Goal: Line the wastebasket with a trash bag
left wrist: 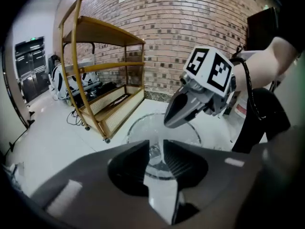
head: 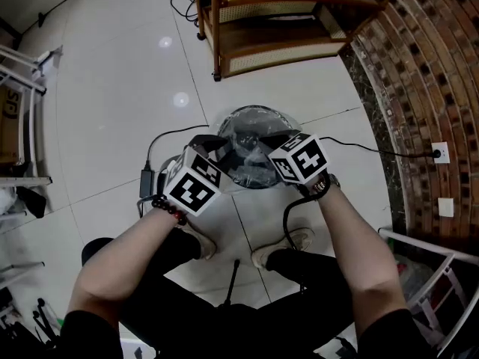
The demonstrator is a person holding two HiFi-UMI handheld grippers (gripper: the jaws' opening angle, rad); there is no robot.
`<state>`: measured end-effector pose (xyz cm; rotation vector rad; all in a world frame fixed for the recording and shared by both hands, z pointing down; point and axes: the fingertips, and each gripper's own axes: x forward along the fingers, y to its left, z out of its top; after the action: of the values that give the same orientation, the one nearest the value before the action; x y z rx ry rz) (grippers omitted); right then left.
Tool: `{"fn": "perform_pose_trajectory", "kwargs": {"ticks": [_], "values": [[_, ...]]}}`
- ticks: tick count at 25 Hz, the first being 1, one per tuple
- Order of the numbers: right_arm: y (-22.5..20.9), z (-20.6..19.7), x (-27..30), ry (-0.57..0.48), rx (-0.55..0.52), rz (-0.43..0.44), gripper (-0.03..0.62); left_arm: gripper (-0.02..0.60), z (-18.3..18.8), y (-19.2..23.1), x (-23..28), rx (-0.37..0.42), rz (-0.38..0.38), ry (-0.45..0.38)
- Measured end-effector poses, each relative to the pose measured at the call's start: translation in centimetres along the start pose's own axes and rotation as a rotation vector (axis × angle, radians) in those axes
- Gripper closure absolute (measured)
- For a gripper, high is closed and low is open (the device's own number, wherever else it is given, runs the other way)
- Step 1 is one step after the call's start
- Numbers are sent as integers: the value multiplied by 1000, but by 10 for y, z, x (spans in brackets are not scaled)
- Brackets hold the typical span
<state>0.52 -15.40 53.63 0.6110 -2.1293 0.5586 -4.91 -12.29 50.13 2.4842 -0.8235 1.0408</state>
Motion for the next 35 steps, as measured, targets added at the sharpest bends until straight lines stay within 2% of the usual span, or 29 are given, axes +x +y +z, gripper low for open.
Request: {"fn": "perform_pose_trajectory", "kwargs": {"ticks": [4, 8, 12, 15, 19, 25, 29, 35], "values": [[-1, -9, 27, 54, -5, -16, 592, 578, 13, -4, 27, 127, 2, 36], [-6, -21, 49, 133, -27, -28, 592, 578, 15, 1, 51, 214, -4, 100], [-15, -30, 69, 184, 68, -15, 592, 578, 13, 12, 58, 175, -30, 125], [-23, -28, 71, 160, 169, 1, 592, 578, 16, 25, 52, 147, -23, 109], [-32, -26, 65, 146, 215, 1, 592, 578, 9, 29, 51, 150, -36, 124], [-23, -47, 99, 258, 295, 39, 592, 578, 12, 36, 47, 111, -24, 112], [-22, -67, 128, 332, 358, 33, 592, 578, 17, 47, 39, 89, -4, 97], [-29, -89, 167, 402, 374, 18, 592, 578, 23, 53, 36, 86, 1, 86]]}}
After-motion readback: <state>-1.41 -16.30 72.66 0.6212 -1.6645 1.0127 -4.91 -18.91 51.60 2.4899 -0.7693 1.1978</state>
